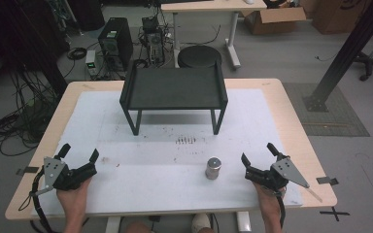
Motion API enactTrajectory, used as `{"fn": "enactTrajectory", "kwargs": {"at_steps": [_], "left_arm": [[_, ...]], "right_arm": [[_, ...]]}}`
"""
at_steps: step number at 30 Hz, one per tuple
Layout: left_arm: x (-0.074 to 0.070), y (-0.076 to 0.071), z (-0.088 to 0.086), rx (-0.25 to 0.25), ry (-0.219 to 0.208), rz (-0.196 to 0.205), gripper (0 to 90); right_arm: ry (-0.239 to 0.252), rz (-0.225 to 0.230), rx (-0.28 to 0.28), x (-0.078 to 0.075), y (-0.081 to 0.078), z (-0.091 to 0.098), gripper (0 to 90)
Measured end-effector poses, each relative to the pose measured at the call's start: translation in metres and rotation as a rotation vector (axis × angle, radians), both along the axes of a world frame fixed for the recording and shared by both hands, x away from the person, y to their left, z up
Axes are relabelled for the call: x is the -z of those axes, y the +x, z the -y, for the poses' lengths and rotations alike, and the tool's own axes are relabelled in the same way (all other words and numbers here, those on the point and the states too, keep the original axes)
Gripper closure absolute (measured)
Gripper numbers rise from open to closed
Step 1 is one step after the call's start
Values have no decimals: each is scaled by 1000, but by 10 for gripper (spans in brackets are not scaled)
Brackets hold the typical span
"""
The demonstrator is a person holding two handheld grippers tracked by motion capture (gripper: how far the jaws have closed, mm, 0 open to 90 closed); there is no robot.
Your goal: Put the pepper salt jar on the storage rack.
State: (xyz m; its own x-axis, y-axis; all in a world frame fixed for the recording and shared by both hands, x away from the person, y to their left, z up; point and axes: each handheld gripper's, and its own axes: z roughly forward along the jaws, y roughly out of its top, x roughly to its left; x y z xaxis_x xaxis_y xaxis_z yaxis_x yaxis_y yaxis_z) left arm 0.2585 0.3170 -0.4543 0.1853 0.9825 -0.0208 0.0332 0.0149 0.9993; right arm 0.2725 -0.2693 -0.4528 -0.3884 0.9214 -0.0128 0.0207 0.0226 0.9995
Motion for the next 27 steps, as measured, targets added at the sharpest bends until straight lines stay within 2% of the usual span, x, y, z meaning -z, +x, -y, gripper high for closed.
{"fn": "enactTrajectory", "kwargs": {"at_steps": [6, 16, 27], "left_arm": [[0, 0, 0, 0, 1, -2, 19], [0, 0, 0, -1, -3, -1, 10], [0, 0, 0, -1, 0, -2, 5]], "right_arm": [[13, 12, -1, 0, -1, 1, 21], [13, 8, -2, 0, -1, 1, 6], [13, 25, -20, 1, -2, 2, 0]]}}
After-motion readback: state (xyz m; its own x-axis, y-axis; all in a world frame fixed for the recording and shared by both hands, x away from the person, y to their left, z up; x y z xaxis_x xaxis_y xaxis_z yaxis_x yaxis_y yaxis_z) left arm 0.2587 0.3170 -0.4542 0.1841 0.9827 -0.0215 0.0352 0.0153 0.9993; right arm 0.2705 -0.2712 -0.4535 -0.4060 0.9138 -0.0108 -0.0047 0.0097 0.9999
